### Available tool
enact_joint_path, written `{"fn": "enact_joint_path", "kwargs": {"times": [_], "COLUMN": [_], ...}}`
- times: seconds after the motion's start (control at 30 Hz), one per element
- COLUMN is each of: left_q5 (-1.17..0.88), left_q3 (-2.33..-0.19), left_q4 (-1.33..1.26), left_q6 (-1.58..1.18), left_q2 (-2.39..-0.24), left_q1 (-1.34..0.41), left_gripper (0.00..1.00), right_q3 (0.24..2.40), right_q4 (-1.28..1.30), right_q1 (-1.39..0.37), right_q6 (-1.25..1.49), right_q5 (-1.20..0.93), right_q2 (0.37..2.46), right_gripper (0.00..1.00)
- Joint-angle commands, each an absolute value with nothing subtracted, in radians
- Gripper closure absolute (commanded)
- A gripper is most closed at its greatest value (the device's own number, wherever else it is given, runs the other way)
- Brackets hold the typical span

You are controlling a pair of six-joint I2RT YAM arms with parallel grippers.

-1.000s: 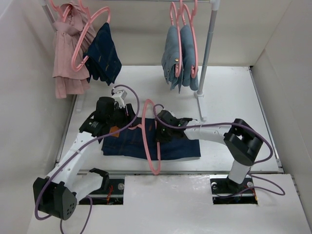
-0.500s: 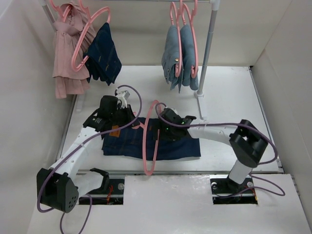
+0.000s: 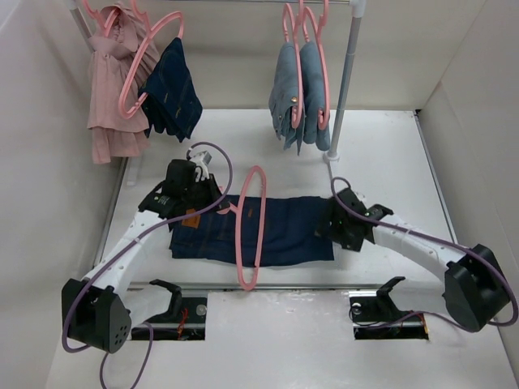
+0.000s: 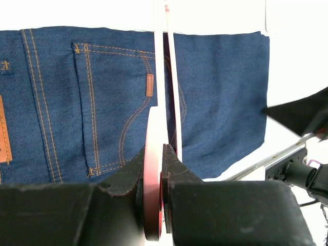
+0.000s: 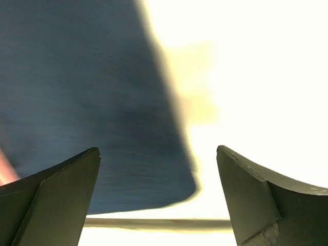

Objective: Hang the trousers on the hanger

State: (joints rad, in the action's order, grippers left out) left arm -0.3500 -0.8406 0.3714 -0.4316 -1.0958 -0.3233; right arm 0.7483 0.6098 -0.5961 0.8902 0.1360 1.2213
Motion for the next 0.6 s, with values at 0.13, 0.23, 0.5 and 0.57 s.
{"fn": "enact_joint_path", "kwargs": {"times": [0.13,0.23,0.5,0.57], "left_q5": [-0.333,-0.344,-0.344,-0.334], "left_q3": [-0.825,-0.816,-0.798,-0.788], "left_q4": [0.36,0.351,0.342,0.333], "left_q6": [-0.449,-0.449,-0.449,-0.44], "left_q2": [-1.074,-1.074,-1.054,-1.042], "left_q1": [-0.316,-0.316,-0.316,-0.316], "left_gripper": [1.0,1.0,1.0,1.0], "right_q3": [0.655,0.693,0.8,0.877], "right_q4": [0.551,0.5,0.365,0.374], "right_q1": [-0.546,-0.537,-0.558,-0.603], "right_q6": [0.939,0.916,0.836,0.796], "right_q5": [0.065,0.006,-0.14,-0.14], "right_q2": [1.23,1.301,1.446,1.491], "right_gripper": [0.0,0.18,1.0,1.0]}}
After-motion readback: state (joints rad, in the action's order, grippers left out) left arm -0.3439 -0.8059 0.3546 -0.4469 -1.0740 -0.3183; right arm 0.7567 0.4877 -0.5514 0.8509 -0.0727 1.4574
